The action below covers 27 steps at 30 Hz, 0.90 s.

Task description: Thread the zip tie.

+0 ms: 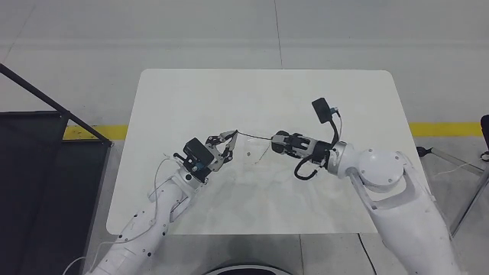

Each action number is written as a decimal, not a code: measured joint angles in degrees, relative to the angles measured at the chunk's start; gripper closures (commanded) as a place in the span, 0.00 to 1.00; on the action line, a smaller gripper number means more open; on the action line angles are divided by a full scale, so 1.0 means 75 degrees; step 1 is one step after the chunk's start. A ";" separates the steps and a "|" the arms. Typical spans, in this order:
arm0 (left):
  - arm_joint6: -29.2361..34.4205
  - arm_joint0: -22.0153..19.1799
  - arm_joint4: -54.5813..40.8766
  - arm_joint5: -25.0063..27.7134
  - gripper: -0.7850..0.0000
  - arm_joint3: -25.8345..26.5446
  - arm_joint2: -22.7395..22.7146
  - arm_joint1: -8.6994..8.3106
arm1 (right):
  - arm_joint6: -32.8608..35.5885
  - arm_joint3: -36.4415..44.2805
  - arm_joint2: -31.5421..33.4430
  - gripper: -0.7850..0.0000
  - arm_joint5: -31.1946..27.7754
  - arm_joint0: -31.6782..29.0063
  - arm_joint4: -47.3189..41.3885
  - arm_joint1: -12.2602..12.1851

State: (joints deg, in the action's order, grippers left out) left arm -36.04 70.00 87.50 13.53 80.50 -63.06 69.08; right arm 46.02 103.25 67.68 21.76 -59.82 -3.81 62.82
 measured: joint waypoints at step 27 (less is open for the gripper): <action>0.0000 0.0000 0.0000 0.0000 1.00 0.0000 0.0000 0.0000 | 0.0014 -0.0169 -0.0148 1.00 0.0238 0.0238 -0.0042 0.0008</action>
State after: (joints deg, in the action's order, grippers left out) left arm -36.04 70.00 87.50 13.53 80.50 -63.06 69.08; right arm 46.12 101.99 66.57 23.55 -58.03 -4.12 62.88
